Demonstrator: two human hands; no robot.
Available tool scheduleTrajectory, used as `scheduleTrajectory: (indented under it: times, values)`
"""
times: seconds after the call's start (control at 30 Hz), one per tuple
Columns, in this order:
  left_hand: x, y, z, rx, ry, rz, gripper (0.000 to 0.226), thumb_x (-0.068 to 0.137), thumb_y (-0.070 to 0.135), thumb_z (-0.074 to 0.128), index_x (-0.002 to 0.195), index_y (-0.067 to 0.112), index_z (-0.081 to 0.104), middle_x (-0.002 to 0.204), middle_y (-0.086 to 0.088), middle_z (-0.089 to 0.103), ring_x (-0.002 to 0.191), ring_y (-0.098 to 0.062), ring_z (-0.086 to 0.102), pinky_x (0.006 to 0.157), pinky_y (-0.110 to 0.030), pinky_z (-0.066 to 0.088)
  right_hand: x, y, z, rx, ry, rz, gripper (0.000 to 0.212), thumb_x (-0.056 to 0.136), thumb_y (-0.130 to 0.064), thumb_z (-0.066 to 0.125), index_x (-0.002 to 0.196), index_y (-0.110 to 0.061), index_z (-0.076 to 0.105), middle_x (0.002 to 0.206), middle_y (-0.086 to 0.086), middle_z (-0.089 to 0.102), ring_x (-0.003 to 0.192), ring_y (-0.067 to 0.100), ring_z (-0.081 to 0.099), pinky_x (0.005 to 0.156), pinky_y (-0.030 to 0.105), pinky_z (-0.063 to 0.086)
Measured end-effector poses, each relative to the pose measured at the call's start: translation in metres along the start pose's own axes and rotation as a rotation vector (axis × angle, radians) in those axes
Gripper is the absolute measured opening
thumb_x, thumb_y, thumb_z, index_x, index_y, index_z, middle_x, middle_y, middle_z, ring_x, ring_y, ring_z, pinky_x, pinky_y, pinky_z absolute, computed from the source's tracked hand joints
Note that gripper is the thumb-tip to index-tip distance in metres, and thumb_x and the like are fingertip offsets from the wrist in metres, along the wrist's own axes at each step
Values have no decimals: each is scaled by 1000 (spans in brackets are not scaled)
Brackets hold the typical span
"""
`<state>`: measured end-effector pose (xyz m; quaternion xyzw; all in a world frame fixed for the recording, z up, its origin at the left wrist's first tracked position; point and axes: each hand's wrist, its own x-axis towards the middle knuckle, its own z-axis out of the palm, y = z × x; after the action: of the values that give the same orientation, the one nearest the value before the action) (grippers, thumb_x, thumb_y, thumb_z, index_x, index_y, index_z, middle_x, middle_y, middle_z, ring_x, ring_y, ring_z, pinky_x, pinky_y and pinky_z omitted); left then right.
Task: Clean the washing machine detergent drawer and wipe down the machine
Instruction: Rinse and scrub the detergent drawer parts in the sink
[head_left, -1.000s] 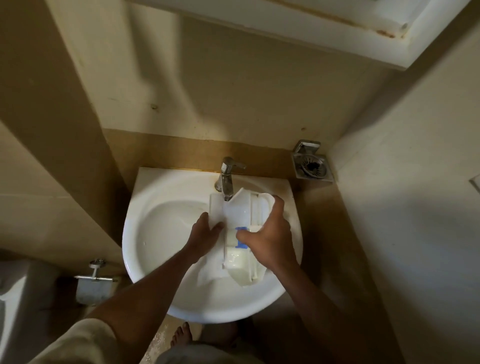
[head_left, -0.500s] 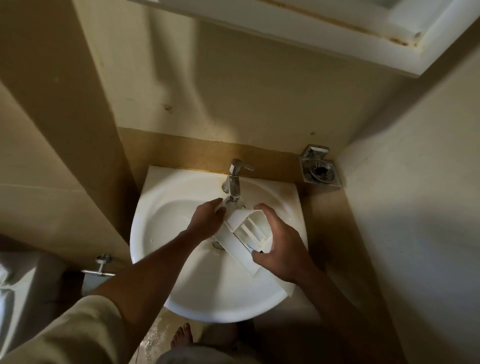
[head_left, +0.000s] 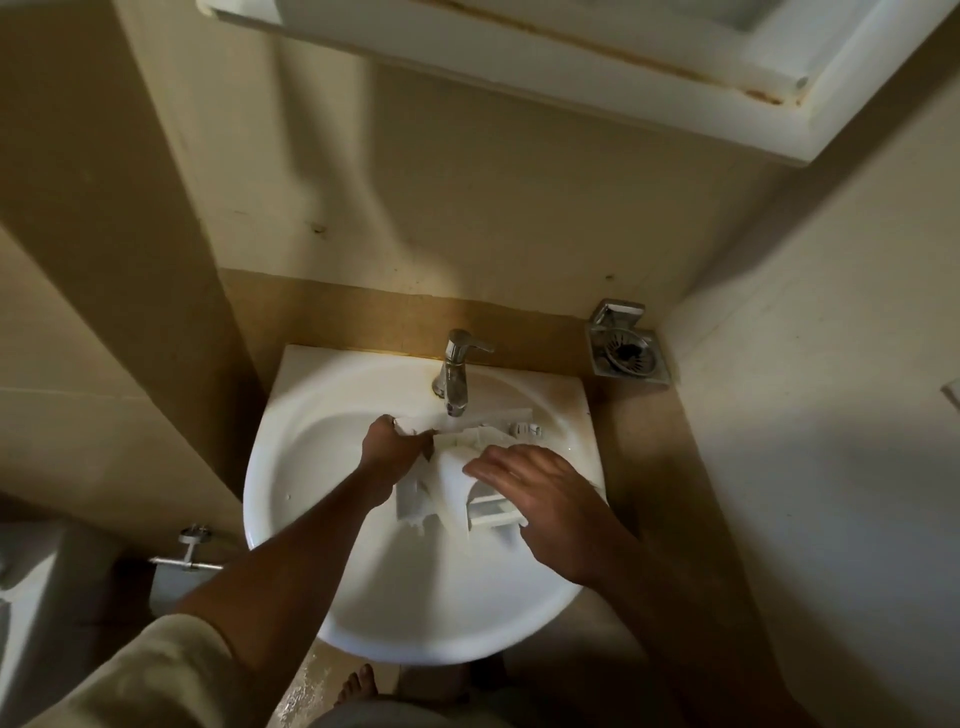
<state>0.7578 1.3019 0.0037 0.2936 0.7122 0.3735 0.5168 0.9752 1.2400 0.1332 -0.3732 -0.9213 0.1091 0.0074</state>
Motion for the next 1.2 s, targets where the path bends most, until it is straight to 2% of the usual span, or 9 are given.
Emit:
scheduleTrajectory:
  times: [0.17, 0.3, 0.4, 0.5, 0.63, 0.73, 0.87, 1.03, 1.2]
  values:
    - [-2, 14, -11, -36, -82, 39, 26, 75, 12, 88, 86, 14, 65, 83, -6, 70, 70, -21, 65, 52, -26, 55, -14, 6, 0, 77, 112, 43, 84, 64, 10, 69, 140, -22, 55, 139, -4, 57, 131, 20, 50, 108, 36, 43]
    - [1, 28, -11, -23, -165, 27, 32, 81, 11, 82, 110, 11, 69, 107, -14, 72, 98, -35, 68, 87, -47, 59, -17, 7, -8, 264, 203, 242, 86, 69, -4, 73, 144, -34, 44, 141, -18, 51, 128, 3, 44, 101, 21, 44]
    - [0, 26, -9, 144, -146, 36, 40, 89, 21, 76, 124, 8, 63, 118, -13, 66, 98, -28, 62, 82, -36, 50, -12, -2, -4, 282, 159, 344, 88, 73, -14, 74, 145, -44, 32, 141, -23, 46, 123, 4, 48, 92, 23, 48]
    - [-4, 21, -6, 173, -75, 59, 25, 98, 18, 62, 123, 14, 62, 120, -9, 65, 87, -18, 57, 70, -28, 47, 0, -10, 5, 244, 139, 406, 90, 76, -17, 74, 149, -41, 27, 146, -19, 44, 126, 12, 50, 94, 30, 50]
    - [-8, 12, 1, 175, -60, 91, 43, 100, 21, 58, 142, 13, 50, 138, -10, 55, 116, -27, 56, 102, -41, 48, 19, -15, 8, 187, 198, 472, 92, 77, -16, 74, 153, -34, 25, 152, -13, 42, 132, 15, 47, 96, 31, 49]
    - [-8, 6, 8, 108, -8, 100, 39, 100, 23, 58, 137, 11, 54, 130, -11, 61, 112, -26, 59, 98, -40, 49, 24, -25, 11, 89, 223, 419, 90, 77, -10, 76, 153, -26, 32, 149, -5, 47, 131, 18, 48, 100, 31, 48]
    - [-7, -5, 6, -59, 5, 56, 12, 97, 20, 61, 102, 19, 71, 97, -3, 72, 88, -20, 65, 67, -23, 47, 23, -39, 24, -16, 302, 307, 77, 64, 0, 80, 136, -13, 58, 129, 7, 66, 112, 28, 65, 88, 39, 58]
    - [-8, -35, -16, -182, 60, -80, 21, 95, 30, 63, 106, 13, 70, 108, -14, 73, 101, -34, 68, 89, -45, 54, 9, -49, 54, -91, 338, 85, 55, 84, -6, 38, 134, -18, 57, 128, 3, 63, 116, 27, 62, 90, 42, 54]
    - [-16, -43, -37, -366, 35, -142, 39, 90, 42, 70, 114, 11, 69, 108, -17, 73, 100, -37, 69, 89, -46, 55, -2, -29, 65, -79, 305, -139, 54, 91, -3, 38, 140, -22, 48, 137, -1, 53, 127, 24, 51, 99, 40, 44]
